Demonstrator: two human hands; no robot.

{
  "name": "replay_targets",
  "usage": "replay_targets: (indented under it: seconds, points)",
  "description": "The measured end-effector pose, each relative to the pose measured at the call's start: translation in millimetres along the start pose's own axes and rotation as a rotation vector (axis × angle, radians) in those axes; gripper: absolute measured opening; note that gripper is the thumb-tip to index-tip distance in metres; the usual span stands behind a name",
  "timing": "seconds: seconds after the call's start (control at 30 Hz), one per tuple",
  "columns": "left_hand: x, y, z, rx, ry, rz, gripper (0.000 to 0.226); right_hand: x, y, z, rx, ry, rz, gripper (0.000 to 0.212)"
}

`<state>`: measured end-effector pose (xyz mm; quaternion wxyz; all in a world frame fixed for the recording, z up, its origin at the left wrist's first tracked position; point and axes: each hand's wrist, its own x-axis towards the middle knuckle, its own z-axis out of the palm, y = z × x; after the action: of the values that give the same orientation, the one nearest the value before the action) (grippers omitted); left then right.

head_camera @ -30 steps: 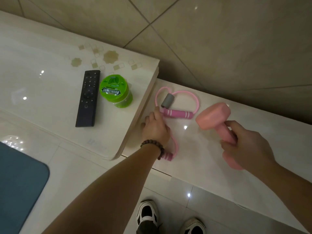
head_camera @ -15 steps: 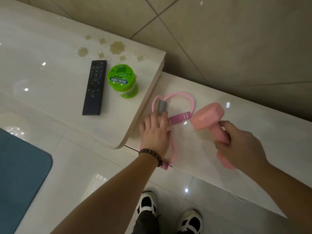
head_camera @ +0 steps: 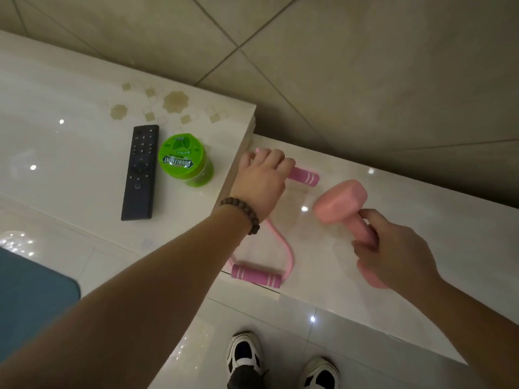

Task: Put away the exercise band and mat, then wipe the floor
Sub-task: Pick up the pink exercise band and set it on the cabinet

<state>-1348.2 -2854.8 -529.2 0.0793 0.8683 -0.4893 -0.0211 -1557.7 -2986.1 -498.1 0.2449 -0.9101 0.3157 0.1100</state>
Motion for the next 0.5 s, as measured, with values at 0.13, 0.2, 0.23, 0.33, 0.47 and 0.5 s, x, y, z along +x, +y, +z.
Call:
replay_targets:
  seconds: [0.13,0.2,0.23,0.33,0.47,0.5]
  points:
    - [45,-5,4,-0.034,-0.067,-0.004,0.046,9,5,-3,0.008,-0.006,0.024,0.036]
    - [60,-9,14,-0.073,-0.120,-0.051,0.056,14,6,-3,0.000,0.005,0.033,0.036]
    - [64,-10,19,-0.099,-0.152,-0.076,0.061,16,7,-3,-0.004,0.011,0.036,0.036]
    - [57,-6,28,-0.216,-0.195,-0.164,0.075,19,9,-3,-0.010,0.018,0.035,0.034]
    - [14,6,34,-0.261,-0.133,-0.356,0.067,19,6,-1,0.001,-0.016,0.051,0.036]
    - [1,6,36,-0.262,-0.133,-0.408,0.062,18,4,0,0.003,-0.024,0.054,0.036]
